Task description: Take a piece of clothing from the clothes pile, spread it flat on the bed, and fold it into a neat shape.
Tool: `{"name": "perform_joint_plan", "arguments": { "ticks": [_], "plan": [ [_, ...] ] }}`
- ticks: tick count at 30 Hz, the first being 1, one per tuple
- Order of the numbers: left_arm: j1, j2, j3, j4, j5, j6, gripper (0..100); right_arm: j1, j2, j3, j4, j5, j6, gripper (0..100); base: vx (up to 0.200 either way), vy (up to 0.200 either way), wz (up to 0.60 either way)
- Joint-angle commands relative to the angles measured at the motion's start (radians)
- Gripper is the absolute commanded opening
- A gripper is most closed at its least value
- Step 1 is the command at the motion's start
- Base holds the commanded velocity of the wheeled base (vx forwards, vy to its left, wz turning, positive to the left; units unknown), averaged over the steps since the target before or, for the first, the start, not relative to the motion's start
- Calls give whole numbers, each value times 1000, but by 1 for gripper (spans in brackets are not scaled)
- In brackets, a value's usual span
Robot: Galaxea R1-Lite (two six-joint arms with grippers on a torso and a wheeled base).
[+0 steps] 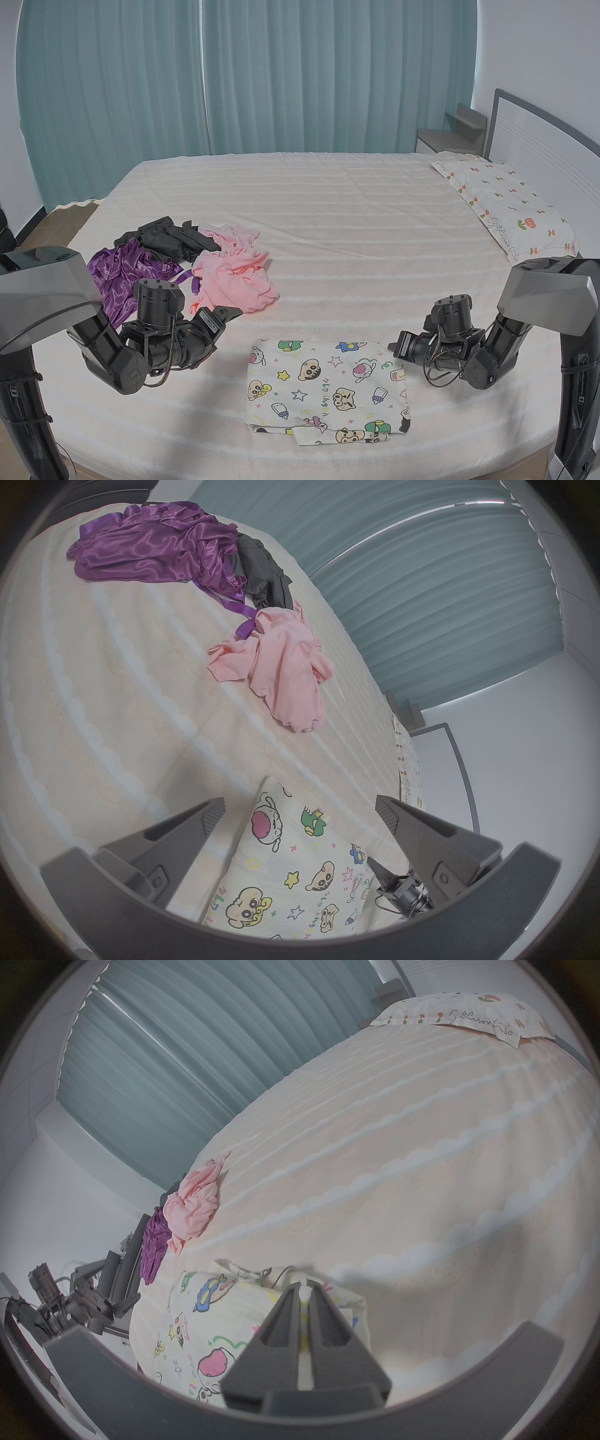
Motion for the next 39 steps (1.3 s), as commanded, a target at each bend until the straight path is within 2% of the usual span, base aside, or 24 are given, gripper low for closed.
{"name": "perform_joint_plan", "arguments": {
  "ticks": [1, 13, 14, 19, 23, 26, 29, 33, 34, 39],
  "plan": [
    [-3, 2, 3, -1, 0, 0, 100, -19, 1, -5, 4, -13, 0, 0, 0, 0, 0],
    [-6, 5, 4, -1, 0, 0, 100, -31, 10, -3, 5, -15, -5, 0, 0, 0, 0],
    [-7, 5, 6, -1, 0, 0, 100, -31, 10, -2, 5, -15, -5, 100, 0, 0, 0],
    [-27, 5, 29, -1, -6, 28, 100, -34, -4, 29, -1, -21, -5, 100, 0, 0, 0],
    [-49, 16, 63, -2, -34, 105, 100, -34, -47, 126, -13, -36, -12, 100, 0, 0, 0],
    [-58, 20, 83, -2, -60, 139, 100, -31, -76, 198, -21, -33, -40, 100, 0, 0, 0],
    [-81, 37, 104, -1, -104, 212, 100, -16, -79, 304, -51, -29, -87, 100, 0, 0, 0],
    [-102, 102, 98, -2, -92, 284, 100, 12, -73, 356, -102, -25, -90, 100, 0, 0, 0],
    [-107, 142, 90, -5, -80, 344, 100, 35, -70, 380, -143, -9, -90, 100, 0, 0, 0],
    [-110, 189, 84, -93, -69, 385, 100, 88, -71, 373, -171, 4, -81, 100, 0, 0, 0]
  ]
}}
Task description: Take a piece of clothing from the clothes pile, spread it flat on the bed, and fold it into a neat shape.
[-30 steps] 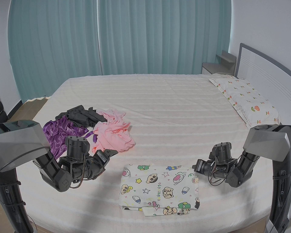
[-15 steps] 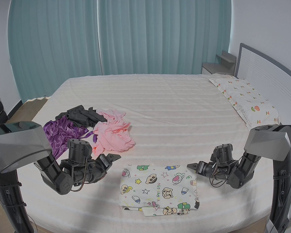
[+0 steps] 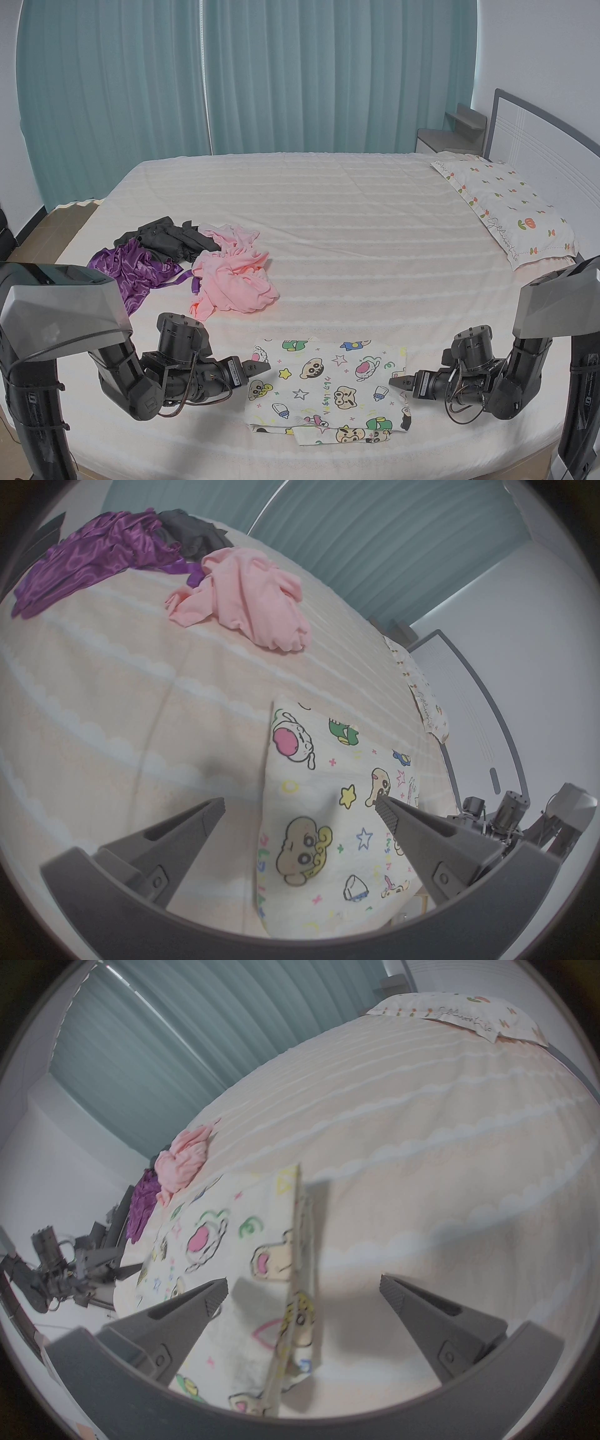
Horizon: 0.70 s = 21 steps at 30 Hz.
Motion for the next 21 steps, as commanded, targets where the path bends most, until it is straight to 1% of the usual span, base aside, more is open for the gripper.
{"name": "perform_joint_plan", "arguments": {
  "ticks": [1, 3, 4, 5, 7, 9, 13, 18, 19, 20, 21],
  "plan": [
    [-18, 96, -12, -62, 7, 30, 100, 61, -4, 6, -17, 10, 4, 100, 0, 0, 0],
    [-22, 117, -16, -80, 11, 67, 100, 84, 0, -17, -3, 16, 5, 100, 0, 0, 0],
    [-22, 119, -16, -80, 11, 69, 100, 86, 0, -19, -3, 16, 5, 100, 0, 0, 0],
    [-23, 137, -24, -82, 31, 113, 100, 106, 17, -29, 3, 18, 9, 100, 0, 0, 0],
    [-28, 157, -45, -80, 59, 144, 100, 107, 22, -39, 5, 18, 9, 100, 0, 0, 0],
    [-34, 168, -67, -76, 74, 147, 100, 107, 25, -43, 6, 20, 9, 100, 0, 0, 0],
    [-49, 173, -88, -74, 69, 147, 100, 110, 37, -46, 12, 29, 9, 100, 0, 0, 0],
    [-84, 183, -119, -74, 68, 144, 100, 112, 26, -71, 74, 36, 5, 100, 0, 0, 0],
    [-88, 185, -125, -73, 66, 142, 100, 112, 25, -79, 84, 39, 5, 0, 0, 0, 0],
    [-89, 185, -127, -73, 66, 144, 0, 112, 25, -80, 86, 41, 5, 0, 0, 0, 0],
    [-92, 185, -128, -73, 66, 144, 0, 112, 23, -80, 86, 46, 5, 0, 0, 0, 0]
  ]
}}
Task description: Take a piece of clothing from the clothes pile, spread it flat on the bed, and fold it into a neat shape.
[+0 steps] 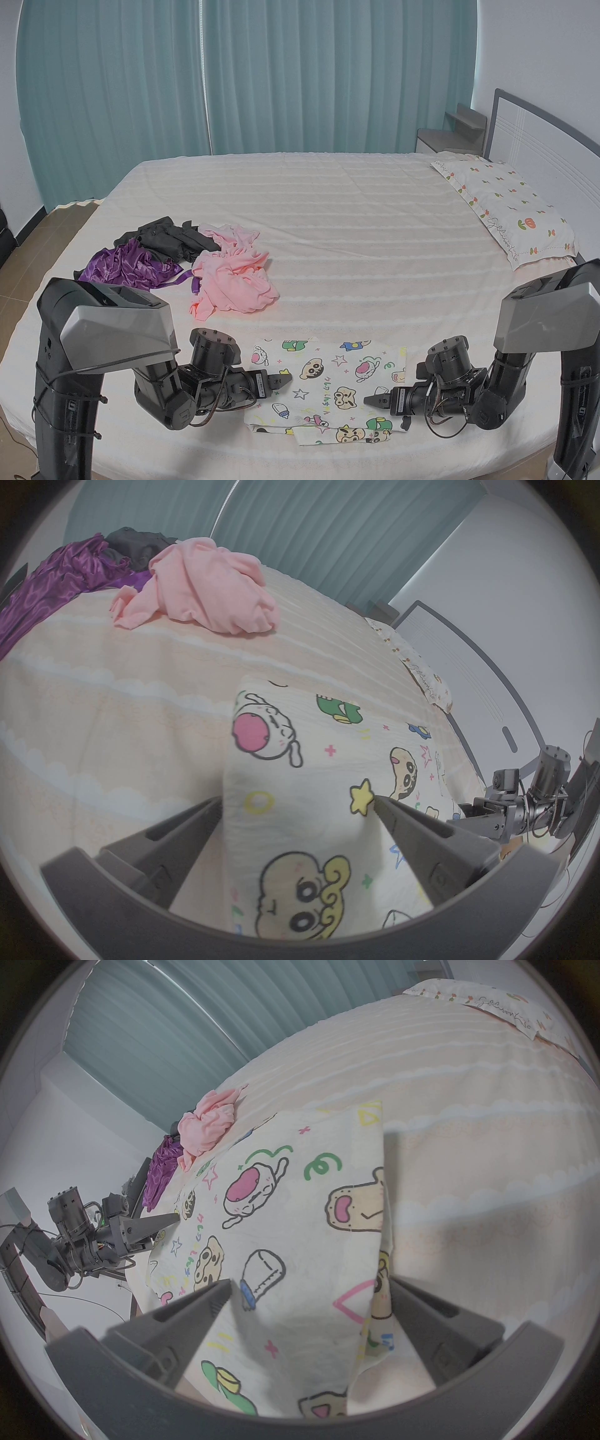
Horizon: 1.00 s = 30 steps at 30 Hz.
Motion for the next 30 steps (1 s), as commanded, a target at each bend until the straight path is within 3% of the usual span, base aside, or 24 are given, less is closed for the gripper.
{"name": "perform_joint_plan", "arguments": {
  "ticks": [1, 30],
  "plan": [
    [-13, 11, -11, 1, -1, -1, 0, 0, -4, -7, -3, 8, 0, 0, 0, 0, 0],
    [5, -20, 0, -7, 10, -32, 0, -6, -11, -7, -10, 26, 3, 0, 0, 0, 0]
  ]
}}
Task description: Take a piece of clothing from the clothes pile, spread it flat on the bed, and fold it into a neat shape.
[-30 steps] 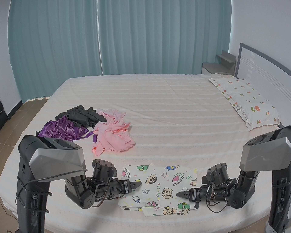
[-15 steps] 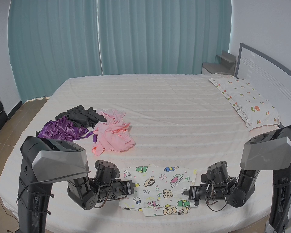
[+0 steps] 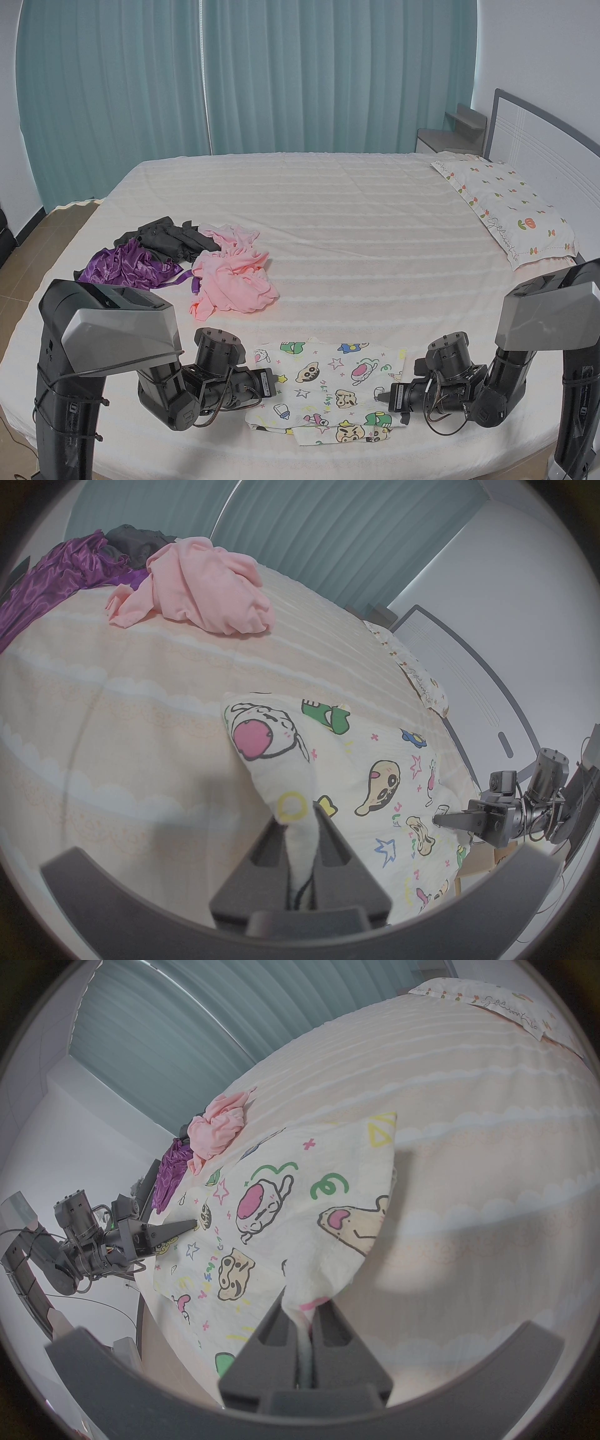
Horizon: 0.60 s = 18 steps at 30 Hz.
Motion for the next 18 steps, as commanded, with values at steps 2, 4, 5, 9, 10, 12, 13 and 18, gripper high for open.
{"name": "perform_joint_plan", "arguments": {
  "ticks": [2, 4, 5, 9, 10, 12, 13, 18],
  "plan": [
    [11, -23, 16, -1, 1, 0, 0, 1, -5, 1, 0, 0, 0, 0, 0, 100, 0],
    [13, -26, 25, -3, 2, 0, 0, 1, -5, 1, 0, 0, 2, 0, 0, 200, 0],
    [13, -31, 31, -3, 2, 0, 0, 1, -5, 0, 0, 0, 0, 0, 0, 200, 0],
    [17, -38, 43, -3, 2, 0, 0, 1, -5, 0, 0, 0, 0, 0, 0, 200, 0],
    [19, -38, 43, -3, 2, 0, 0, 1, -5, 0, 0, 0, 2, 0, 0, 200, 0],
    [19, -38, 43, -3, 2, 0, 0, 1, -7, 1, 0, -2, 2, 0, 0, 200, 0],
    [19, -38, 45, -3, 2, 0, 0, 1, -7, 1, 0, -2, 2, 0, 0, 200, 0],
    [19, -43, 51, -3, 2, 0, 0, 1, -9, 1, 0, -2, 2, 0, 0, 200, 0]
  ]
}}
